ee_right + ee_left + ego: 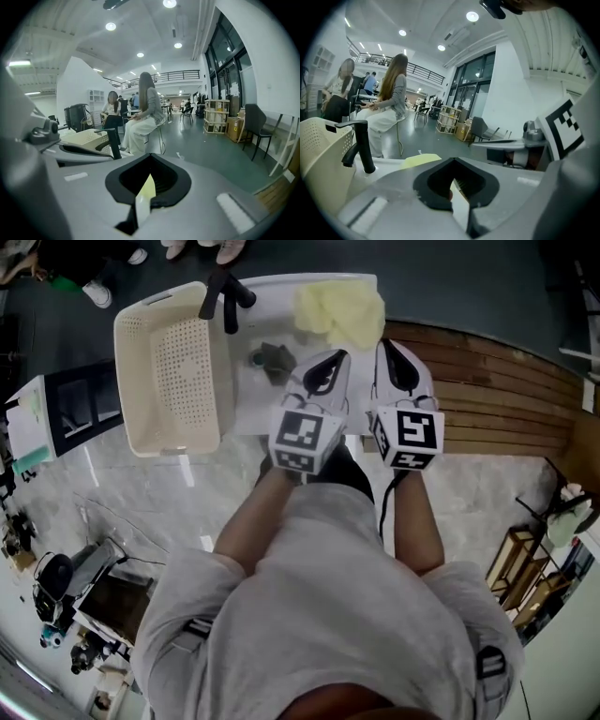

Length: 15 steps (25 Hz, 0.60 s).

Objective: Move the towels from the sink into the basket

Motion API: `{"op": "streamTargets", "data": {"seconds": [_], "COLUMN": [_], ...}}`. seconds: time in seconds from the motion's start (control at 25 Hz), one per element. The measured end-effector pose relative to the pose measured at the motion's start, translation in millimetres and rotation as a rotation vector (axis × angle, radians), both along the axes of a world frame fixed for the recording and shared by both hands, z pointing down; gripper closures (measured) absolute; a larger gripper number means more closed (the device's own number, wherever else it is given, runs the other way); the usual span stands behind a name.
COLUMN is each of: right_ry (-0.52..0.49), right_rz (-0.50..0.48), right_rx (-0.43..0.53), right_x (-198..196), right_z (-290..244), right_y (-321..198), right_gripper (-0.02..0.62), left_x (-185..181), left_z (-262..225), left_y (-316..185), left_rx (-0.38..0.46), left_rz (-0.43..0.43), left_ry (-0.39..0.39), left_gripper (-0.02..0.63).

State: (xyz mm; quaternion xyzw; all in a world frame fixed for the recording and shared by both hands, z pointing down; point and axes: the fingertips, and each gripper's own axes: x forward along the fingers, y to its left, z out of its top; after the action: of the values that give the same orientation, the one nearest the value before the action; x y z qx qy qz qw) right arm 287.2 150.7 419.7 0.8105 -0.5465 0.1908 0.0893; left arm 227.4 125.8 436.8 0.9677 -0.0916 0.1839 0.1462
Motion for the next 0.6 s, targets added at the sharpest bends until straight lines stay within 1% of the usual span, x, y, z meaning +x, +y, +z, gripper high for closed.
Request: {"op": "streamTargets", "data": {"seconds": [0.32,0.48,0.6], "right_ry": [-0.073,-0.099,-0.110], "right_rz": [-0.059,-0.074,-0.088], "right_rx": [-0.045,-0.060,-0.083], "right_x": [17,29,34], "right_z": [45,58,69], "right_y": [-21,-25,-38], "right_gripper": [0.589,0.589,0.588], "left_x": [17,29,32], "left_z": [40,50,59], "left_y": [-15,-17,-28], "left_rx": [-0.034,-0.040,-0.052], "left_rz": [-0.051,-0.065,-0.079], "left_ry": [-0.082,-0.107,-0.121], "left_gripper": [0.586,0.586,0.586]}}
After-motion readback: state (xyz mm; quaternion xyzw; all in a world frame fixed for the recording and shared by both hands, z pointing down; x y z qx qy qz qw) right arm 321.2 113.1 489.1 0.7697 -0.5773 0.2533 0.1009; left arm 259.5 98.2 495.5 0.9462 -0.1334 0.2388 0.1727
